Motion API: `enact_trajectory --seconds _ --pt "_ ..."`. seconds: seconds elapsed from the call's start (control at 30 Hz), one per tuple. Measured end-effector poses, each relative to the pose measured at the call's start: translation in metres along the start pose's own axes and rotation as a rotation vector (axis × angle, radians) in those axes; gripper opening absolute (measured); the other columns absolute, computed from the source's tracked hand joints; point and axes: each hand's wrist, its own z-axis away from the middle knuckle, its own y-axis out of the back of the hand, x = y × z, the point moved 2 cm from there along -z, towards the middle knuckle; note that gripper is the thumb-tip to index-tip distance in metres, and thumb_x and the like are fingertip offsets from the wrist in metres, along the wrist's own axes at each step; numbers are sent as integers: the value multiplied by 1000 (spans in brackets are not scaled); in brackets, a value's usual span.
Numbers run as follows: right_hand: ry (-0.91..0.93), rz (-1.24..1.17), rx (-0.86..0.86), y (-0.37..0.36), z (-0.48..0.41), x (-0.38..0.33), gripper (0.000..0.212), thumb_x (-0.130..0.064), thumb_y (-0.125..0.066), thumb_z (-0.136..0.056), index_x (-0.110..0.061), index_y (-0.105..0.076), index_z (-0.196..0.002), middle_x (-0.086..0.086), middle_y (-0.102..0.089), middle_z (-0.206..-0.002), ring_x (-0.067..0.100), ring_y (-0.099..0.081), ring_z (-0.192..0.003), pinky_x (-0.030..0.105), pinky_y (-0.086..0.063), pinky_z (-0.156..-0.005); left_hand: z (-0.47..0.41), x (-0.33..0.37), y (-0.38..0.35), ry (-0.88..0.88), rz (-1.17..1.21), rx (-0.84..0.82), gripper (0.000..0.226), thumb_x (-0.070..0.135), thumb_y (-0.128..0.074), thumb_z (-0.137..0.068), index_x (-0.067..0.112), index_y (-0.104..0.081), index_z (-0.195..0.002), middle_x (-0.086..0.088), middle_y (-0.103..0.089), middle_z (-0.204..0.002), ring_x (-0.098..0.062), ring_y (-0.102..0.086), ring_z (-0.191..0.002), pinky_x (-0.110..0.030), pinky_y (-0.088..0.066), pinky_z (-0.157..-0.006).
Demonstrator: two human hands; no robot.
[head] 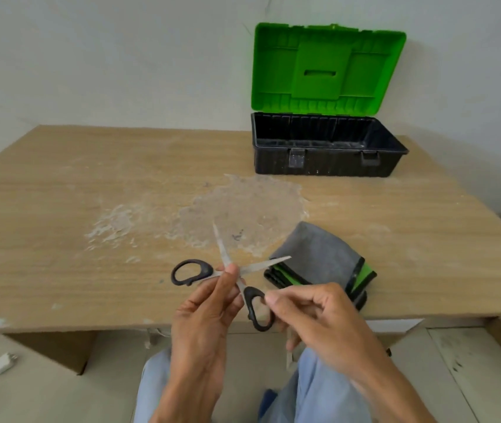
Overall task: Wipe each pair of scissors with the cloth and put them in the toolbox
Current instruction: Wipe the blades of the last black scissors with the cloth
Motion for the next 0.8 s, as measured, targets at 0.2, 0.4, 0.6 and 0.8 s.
enact_trajectory --seconds 0.2,0.4,0.6,0.8 --pt "153 454 533 39 -39 -5 48 -64 -55 -94 -21 -73 -110 -2 -76 -105 6 -71 -87 28 -63 -80 -3 19 24 -97 -8 127 23 21 -73 -73 11 -77 -93 -1 -77 -80 -9 -71 -71 -19 -60 -65" --pt "-100 1001 422 12 -87 12 94 -87 -58 -78 -14 -61 -137 12 -54 -133 30 -48 -125 37 -43 -102 1 19 29 -28 -53 85 26 14 -72 -72 3 -74 -96 -4 -76 -75 -9 -70 -62 -19 -60 -62" --pt "51 876 436 36 -87 14 21 -19 -64 -101 -5 -78 -93 11 -65 -88 27 -63 -83 28 -43 -61 2 23 25 -31 -117 22 11 17 -75 -77 10 -80 -82 -5 -72 -72 -10 -68 -63 -18 -58 -59" --pt "35 799 407 42 -79 -9 21 -35 -48 -110 -19 -53 -96 -7 -54 -76 11 -54 -66 24 -31 -52 5 28 8 -63 -167 -56 9 21 -75 -77 14 -79 -75 -5 -71 -73 -12 -67 -66 -23 -56 -66"
